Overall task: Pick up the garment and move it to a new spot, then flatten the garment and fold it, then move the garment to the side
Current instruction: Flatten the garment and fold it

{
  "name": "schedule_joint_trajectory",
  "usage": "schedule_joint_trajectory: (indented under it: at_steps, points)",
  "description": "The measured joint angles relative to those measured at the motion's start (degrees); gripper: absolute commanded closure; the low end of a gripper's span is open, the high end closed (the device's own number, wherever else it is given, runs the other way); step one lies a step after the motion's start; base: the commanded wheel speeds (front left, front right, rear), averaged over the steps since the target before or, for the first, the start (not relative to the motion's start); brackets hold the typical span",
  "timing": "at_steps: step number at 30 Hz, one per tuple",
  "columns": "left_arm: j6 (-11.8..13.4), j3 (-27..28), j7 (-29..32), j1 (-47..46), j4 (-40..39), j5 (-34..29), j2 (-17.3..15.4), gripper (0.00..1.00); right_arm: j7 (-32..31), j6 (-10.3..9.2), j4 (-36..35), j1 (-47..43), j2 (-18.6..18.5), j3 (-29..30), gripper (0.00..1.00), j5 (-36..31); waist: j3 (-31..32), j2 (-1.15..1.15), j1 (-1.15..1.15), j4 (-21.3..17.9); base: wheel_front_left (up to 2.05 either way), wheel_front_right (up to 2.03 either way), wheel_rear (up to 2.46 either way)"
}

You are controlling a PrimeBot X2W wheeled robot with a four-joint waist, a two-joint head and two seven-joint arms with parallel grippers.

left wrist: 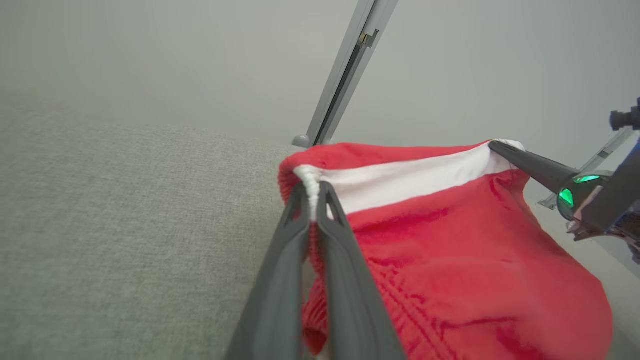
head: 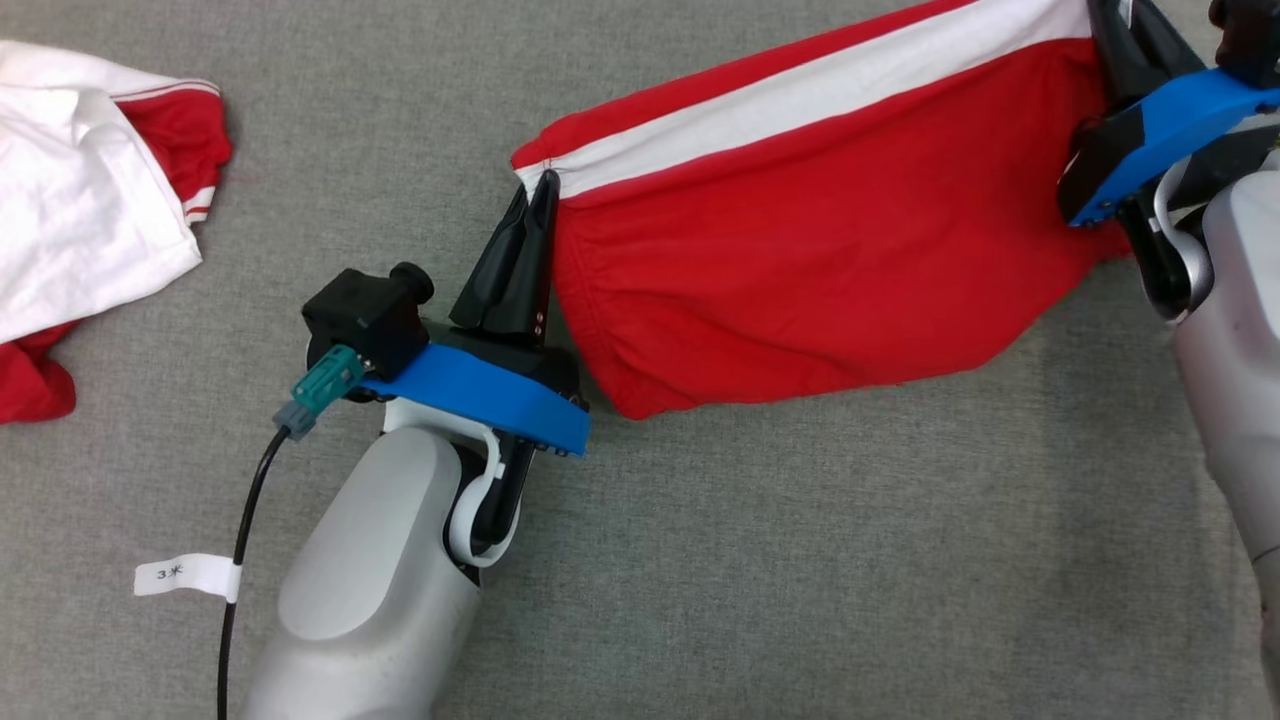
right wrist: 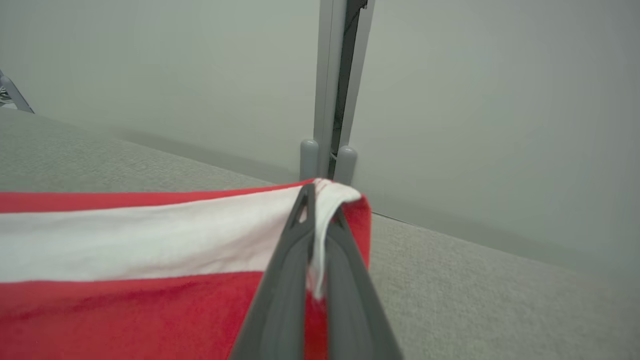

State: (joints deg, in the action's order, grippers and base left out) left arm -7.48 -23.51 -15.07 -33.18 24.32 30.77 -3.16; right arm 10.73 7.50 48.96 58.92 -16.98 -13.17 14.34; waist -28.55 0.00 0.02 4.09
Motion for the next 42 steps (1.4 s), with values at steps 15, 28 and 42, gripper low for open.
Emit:
schedule_joint_trajectory:
  at_steps: [15, 28, 42]
  points:
    - [0.0, 3.21, -0.01, 3.1, 1.6, -1.7, 0.24, 0.0, 3.48, -0.01, 13.49, 3.75, -0.3, -0.24, 0.0, -6.17, -1.09, 0.0, -0.01, 1.04, 0.0, 0.0, 0.0]
    - [0.0, 5.92, 0.0, 9.15, 1.21, -4.77, 0.25, 0.0, -5.06, -0.11, 18.62, -1.41, 1.33, -6.98, 1.0, 1.55, 2.88, 0.0, -0.03, 0.85, 0.0, 0.0, 0.0]
    - [0.0, 9.25, 0.0, 19.25, 2.48, -7.58, 0.26, 0.0, 2.37, 0.0, 17.05, -15.1, 0.07, -5.71, 1.0, 13.32, 13.91, 0.0, -0.03, -1.37, 0.0, 0.0, 0.0]
